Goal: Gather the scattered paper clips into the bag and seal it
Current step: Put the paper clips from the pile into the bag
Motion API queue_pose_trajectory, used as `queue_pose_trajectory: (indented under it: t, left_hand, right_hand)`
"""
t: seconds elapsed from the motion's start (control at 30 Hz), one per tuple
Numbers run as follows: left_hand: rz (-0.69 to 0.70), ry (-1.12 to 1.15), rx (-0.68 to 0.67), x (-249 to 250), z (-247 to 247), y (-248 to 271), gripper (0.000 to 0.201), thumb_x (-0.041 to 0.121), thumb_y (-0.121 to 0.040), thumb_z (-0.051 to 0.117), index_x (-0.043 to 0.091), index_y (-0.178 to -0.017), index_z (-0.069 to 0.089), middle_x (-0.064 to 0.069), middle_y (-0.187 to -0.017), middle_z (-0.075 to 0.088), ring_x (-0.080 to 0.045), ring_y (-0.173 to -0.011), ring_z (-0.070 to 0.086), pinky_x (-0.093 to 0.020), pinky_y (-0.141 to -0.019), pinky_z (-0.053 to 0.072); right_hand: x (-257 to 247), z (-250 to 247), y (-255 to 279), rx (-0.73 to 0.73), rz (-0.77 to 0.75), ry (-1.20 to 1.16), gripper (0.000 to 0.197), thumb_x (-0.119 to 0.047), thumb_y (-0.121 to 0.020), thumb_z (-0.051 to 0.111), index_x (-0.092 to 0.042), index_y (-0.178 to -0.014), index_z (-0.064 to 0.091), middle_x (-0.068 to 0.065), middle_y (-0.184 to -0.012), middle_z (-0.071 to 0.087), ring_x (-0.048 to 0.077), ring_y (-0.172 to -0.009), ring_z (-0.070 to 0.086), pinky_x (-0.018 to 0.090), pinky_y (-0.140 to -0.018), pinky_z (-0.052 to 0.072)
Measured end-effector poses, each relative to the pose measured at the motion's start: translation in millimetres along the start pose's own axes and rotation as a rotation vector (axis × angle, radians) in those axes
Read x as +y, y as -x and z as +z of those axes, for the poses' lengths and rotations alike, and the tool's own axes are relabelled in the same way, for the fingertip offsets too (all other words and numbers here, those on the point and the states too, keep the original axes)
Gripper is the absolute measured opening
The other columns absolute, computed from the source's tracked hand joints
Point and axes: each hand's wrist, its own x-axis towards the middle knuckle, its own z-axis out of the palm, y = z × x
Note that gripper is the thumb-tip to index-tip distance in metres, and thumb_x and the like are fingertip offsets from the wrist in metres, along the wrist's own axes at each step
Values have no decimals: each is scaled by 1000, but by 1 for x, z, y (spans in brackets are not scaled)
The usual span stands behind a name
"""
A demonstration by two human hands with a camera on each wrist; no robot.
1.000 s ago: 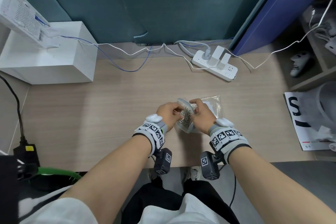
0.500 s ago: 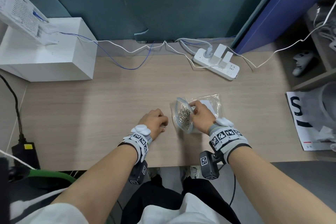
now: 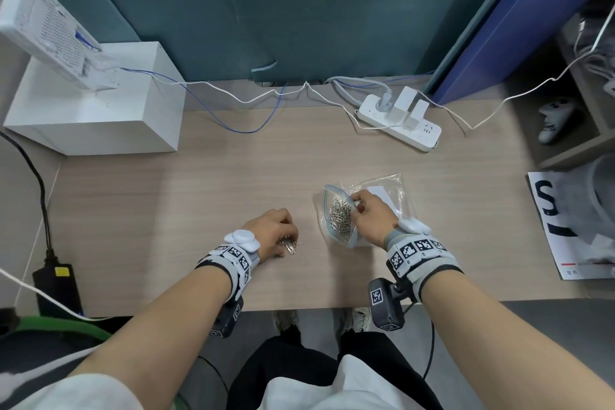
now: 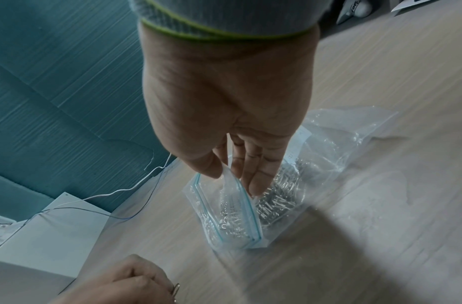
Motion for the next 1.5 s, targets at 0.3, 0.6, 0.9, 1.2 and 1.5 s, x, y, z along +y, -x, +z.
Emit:
queue_pose_trajectory:
  t: [0.3,0.6,0.9,1.2,1.5]
  left_hand:
    - [-30,58,70,7,11,-5,12,14,-80,73,19,-88,66,4,-100,56,-21,-87,57,-34,-72,49]
    - [-197,191,199,20,11,-20,11,19,-84,74,21,-93,68,2,-93,58,-23,-88,58,-30,-75,44]
    - [-97,465,264,81,-3,-64,26,9,-72,82,24,-93,74,3,-90,65,-13,-78,65,-24,-78,50]
    - [-111,156,187,-5,7,-15,28,10,-87,68,34,-101,75,12,-103,56,-17,-101,56,-37,-88,51]
    - [-240,43,207,16,13,1,50,50,-73,77,38,-119,62,11,-114,55,-12,-109,50,-30,-80,46]
  right_hand:
    - [1,1,3,3,10,-19,27,-11,-93,56,-23,-117,60,8,-98,67,27,-88,64,34,-76,48]
    - [3,-1,2,1,7,-7,28,-11,-93,56,-23,-118,59,8,-102,62,21,-80,58,27,-63,39]
    - [4,-1,3,4,14,-17,31,-12,-89,56,-26,-116,59,9,-106,64,27,-90,64,37,-82,53]
    - [7,-2,3,0,-6,-18,31,-11,-93,55,-23,-121,59,9,-105,62,26,-86,62,31,-74,45]
    - [2,-1,3,-1,-15,7,31,-12,-93,55,-23,-121,60,7,-103,64,23,-82,61,28,-69,41]
